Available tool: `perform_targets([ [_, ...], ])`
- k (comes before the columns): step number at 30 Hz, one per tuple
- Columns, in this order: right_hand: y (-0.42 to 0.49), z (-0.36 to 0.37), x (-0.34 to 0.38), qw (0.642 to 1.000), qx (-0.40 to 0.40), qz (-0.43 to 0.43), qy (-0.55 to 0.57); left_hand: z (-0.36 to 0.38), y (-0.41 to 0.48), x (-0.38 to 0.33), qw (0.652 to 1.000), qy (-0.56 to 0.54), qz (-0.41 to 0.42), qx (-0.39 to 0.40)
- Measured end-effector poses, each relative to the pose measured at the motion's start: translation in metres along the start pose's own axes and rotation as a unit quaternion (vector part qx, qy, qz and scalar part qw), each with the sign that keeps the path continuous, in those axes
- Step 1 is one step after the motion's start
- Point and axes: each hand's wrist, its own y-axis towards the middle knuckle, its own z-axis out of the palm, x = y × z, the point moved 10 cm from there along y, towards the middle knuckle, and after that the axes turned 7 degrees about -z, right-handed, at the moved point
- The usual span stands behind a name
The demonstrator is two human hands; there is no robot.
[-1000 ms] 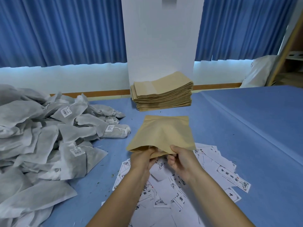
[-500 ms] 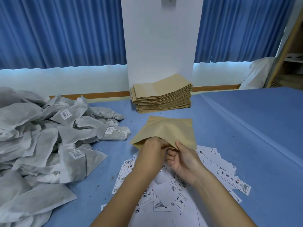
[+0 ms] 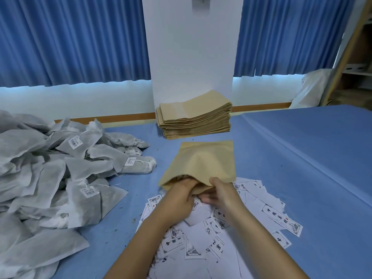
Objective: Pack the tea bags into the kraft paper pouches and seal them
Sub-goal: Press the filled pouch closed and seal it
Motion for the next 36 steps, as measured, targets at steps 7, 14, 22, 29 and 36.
perform_targets([
  [7,-0.002,0.008,-0.011,0.956,0.014,0.073,0.284,-0.041,-0.008,0.0,0.984,-0.018,-0.011,-0.178],
  [14,-0.001,-0.004,-0.006,0.964,-0.012,0.051,0.263,0.006,-0.018,0.062,0.848,-0.334,-0.41,-0.01],
  [22,-0.003,-0.01,0.001,0.973,-0.028,0.009,0.228,0.045,-0.032,0.047,0.651,-0.596,-0.46,0.1],
  [29,-0.012,0.006,0.018,0.993,0.021,-0.049,0.109,0.042,-0.023,0.041,0.606,-0.672,-0.419,0.078],
  [36,-0.025,0.03,0.007,0.983,0.062,-0.019,0.175,0.017,-0.011,0.056,0.725,-0.59,-0.346,-0.079],
])
